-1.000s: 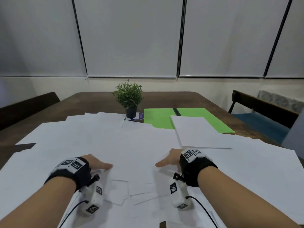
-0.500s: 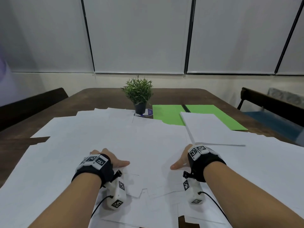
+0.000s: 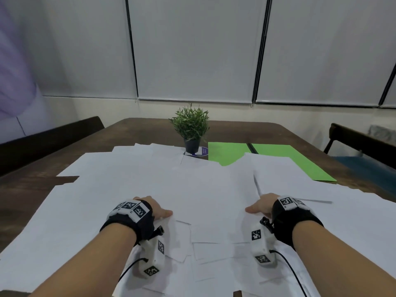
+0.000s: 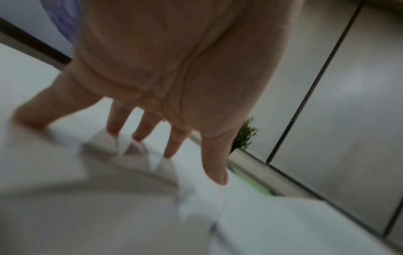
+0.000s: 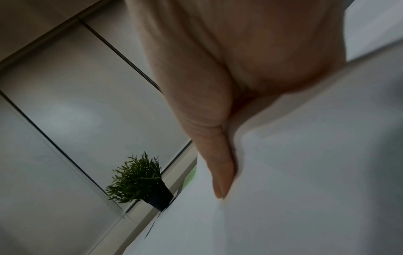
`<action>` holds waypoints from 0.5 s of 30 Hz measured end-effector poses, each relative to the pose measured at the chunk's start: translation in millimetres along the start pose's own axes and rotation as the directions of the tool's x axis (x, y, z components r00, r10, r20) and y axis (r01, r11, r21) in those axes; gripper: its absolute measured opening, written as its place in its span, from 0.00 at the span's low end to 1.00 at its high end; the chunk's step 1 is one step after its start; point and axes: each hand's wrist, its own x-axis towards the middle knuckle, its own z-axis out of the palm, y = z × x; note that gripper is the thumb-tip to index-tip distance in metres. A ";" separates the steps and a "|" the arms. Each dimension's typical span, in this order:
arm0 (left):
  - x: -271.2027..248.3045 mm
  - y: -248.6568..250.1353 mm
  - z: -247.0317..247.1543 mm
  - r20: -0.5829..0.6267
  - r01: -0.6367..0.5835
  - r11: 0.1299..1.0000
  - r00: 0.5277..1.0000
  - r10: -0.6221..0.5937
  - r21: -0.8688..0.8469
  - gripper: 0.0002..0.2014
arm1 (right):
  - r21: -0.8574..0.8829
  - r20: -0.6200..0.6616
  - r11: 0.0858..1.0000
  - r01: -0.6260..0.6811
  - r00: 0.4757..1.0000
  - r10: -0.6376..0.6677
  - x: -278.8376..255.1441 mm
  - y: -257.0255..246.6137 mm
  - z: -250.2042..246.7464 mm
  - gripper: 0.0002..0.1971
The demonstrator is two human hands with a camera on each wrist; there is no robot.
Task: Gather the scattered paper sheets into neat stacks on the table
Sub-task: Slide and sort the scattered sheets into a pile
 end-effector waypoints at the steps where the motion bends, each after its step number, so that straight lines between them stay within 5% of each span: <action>1: -4.6 1.5 -6.6 0.029 -0.045 0.999 0.999 0.045 -0.016 0.39 | 0.020 -0.003 1.000 0.009 1.000 -0.008 1.2 1.3 0.3 0.28; 6: -14.5 -20.3 -43.3 0.133 -0.043 0.967 0.988 0.078 -0.249 0.36 | -0.011 0.005 1.000 0.004 1.000 -0.004 -2.4 -0.2 -0.4 0.32; 11: 8.3 -75.2 -26.1 -0.011 0.064 0.995 0.998 -0.065 -0.073 0.35 | -0.001 -0.005 1.000 -0.015 1.000 0.015 -2.9 -2.1 2.4 0.31; 15: 6.0 -94.4 -19.4 -0.086 0.164 0.984 0.982 -0.169 -0.066 0.49 | -0.005 0.001 1.000 -0.022 1.000 0.022 1.8 -2.9 0.8 0.31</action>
